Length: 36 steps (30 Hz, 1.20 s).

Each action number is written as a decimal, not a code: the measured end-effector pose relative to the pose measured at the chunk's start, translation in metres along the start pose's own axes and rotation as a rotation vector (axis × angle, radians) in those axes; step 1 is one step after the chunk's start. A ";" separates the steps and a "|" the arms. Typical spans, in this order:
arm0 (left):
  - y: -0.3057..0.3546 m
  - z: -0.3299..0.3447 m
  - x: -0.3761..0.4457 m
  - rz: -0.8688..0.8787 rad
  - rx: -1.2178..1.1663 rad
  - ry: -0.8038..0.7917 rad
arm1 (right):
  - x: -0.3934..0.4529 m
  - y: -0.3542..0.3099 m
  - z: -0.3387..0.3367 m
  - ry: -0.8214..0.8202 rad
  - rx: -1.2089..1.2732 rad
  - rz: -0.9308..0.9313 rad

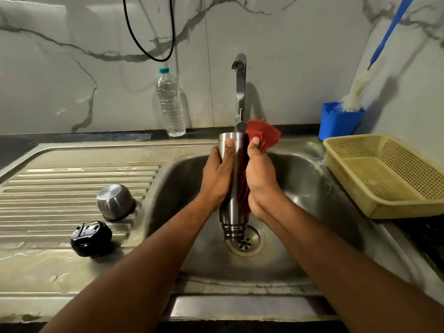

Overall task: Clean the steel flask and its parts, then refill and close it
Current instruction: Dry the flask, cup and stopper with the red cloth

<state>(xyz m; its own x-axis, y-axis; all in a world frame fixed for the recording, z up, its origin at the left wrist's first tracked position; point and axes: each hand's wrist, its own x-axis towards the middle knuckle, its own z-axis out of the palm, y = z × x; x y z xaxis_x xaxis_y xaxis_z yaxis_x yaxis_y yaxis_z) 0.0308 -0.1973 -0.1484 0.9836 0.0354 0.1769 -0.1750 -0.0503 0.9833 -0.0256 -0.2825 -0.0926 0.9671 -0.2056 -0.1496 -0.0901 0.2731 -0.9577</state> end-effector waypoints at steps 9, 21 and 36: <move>0.003 -0.010 0.005 0.046 -0.082 0.342 | -0.007 0.014 0.005 -0.074 -0.149 0.127; 0.002 -0.001 -0.003 -0.068 -0.033 0.011 | 0.001 0.000 -0.003 -0.002 0.009 -0.011; 0.011 -0.014 0.005 -0.027 -0.137 0.205 | -0.001 0.017 -0.001 -0.020 -0.059 0.336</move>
<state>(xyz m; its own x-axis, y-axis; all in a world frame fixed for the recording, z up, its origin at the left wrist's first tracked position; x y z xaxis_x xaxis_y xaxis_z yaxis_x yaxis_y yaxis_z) 0.0334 -0.1841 -0.1357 0.9610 0.2371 0.1420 -0.1671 0.0889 0.9819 -0.0282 -0.2788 -0.1091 0.8854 -0.0943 -0.4551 -0.4178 0.2674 -0.8683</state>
